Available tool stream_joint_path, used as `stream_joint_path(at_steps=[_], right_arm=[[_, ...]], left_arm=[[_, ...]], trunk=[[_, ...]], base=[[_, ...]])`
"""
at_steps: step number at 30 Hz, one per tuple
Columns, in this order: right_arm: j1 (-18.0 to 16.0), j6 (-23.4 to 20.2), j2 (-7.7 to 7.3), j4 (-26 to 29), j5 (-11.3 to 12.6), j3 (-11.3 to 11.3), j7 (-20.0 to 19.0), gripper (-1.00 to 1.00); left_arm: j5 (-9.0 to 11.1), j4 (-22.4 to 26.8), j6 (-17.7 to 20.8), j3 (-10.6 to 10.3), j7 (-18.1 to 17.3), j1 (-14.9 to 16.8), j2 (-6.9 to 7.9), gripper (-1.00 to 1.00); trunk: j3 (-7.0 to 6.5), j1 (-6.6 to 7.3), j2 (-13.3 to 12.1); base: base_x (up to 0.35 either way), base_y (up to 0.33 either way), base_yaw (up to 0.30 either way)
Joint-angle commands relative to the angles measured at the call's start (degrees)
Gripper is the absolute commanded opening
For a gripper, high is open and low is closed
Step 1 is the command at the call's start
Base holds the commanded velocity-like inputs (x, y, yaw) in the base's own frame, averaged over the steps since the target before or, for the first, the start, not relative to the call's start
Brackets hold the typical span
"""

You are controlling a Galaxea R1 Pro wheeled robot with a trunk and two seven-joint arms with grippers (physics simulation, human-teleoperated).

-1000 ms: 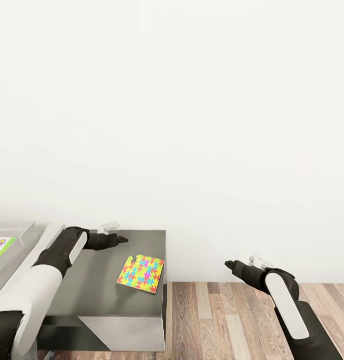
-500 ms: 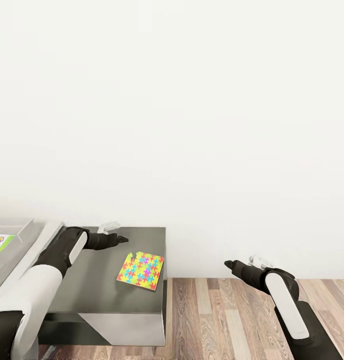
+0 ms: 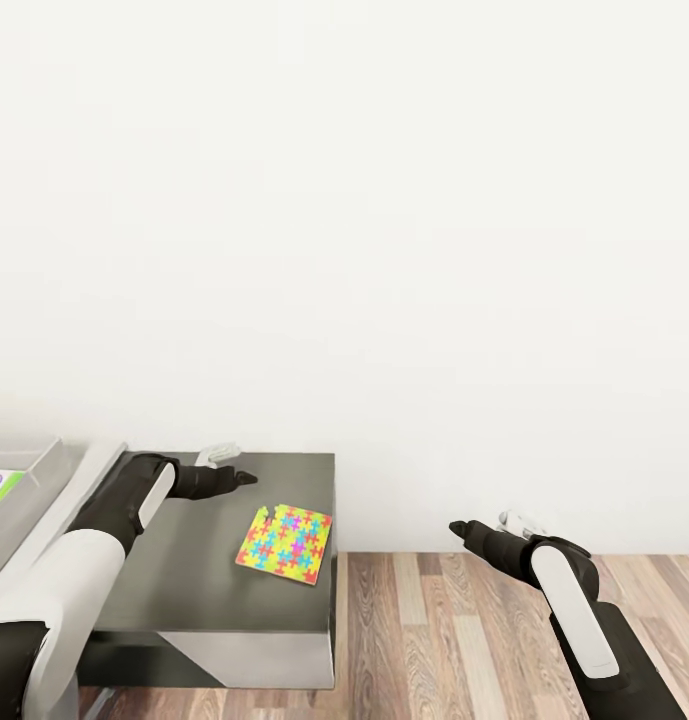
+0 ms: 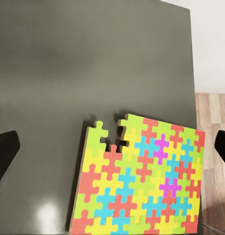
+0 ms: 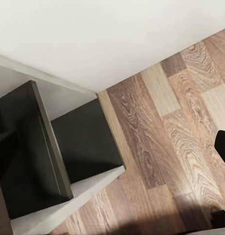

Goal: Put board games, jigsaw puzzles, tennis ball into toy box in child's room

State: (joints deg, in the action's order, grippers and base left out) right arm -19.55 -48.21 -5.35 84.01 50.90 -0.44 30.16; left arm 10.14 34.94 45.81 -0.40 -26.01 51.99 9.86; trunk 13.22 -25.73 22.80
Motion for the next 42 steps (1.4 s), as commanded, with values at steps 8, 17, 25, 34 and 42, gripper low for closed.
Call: stream_joint_path(at_steps=[8,17,25,34,42], right_arm=[[-0.05,-0.13,-0.01,0.10,0.61,0.00,0.54,1.00],[-0.05,-0.13,-0.01,0.10,0.61,0.00,0.03,1.00],[-0.05,-0.13,-0.01,0.09,0.61,0.00,-0.15,1.00],[-0.05,-0.13,-0.01,0.09,0.61,0.00,-0.19,1.00],[-0.05,-0.13,-0.01,0.10,0.61,0.00,-0.19,1.00]], left_arm=[[0.49,0.04,0.43,-0.04,0.10,0.04,-0.14,1.00],[0.49,0.04,0.51,-0.04,0.09,0.04,-0.19,1.00],[0.49,0.04,0.95,-0.04,0.01,0.04,-0.27,1.00],[0.49,0.04,1.20,-0.04,-0.08,0.04,-0.33,1.00],[0.56,0.04,1.21,-0.11,-3.75,0.04,-0.30,1.00]], trunk=[[0.87,-0.05,0.12],[1.72,-0.05,0.12],[2.48,-0.05,0.12],[3.33,-0.05,0.12],[4.09,-0.05,0.12]], base=[[0.090,0.035,0.000],[0.007,0.003,0.000],[0.000,0.000,0.000],[0.000,0.000,0.000],[0.000,0.000,0.000]])
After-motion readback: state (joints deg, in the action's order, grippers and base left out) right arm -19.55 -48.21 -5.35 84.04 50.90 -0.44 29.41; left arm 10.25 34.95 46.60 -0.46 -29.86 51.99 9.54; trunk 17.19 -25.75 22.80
